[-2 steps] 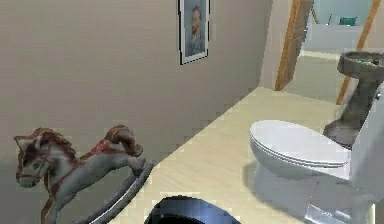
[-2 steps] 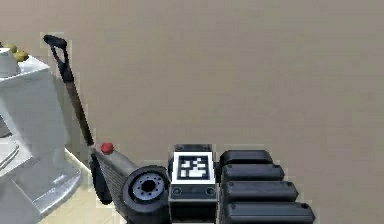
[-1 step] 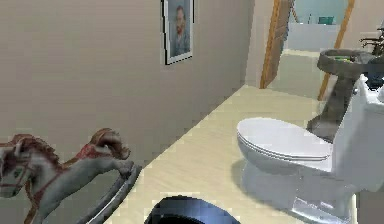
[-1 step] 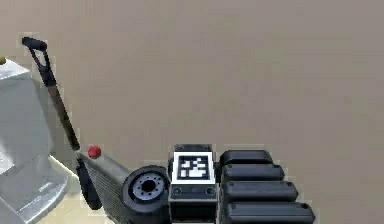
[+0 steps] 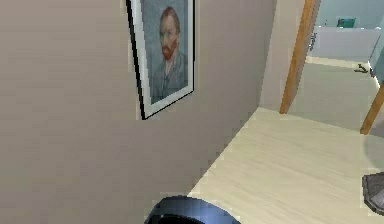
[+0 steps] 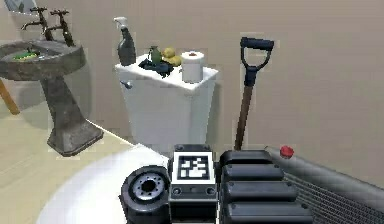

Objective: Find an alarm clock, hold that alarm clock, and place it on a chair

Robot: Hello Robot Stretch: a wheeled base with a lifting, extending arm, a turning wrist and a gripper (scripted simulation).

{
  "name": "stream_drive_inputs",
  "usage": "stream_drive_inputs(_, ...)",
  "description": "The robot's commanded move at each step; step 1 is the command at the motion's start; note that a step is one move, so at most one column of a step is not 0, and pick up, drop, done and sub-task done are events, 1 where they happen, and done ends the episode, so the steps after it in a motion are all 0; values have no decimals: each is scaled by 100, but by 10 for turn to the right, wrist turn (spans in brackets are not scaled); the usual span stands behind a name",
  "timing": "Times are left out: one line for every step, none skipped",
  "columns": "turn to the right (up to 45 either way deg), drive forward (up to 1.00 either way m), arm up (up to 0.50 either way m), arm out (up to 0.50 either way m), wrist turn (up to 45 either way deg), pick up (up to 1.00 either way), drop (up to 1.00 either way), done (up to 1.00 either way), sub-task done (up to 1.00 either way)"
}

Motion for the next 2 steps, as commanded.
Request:
stream_drive_inputs(30,0,0,0,0,0,0,0,0)
stream_drive_inputs(0,60,0,0,0,0,0,0,0)
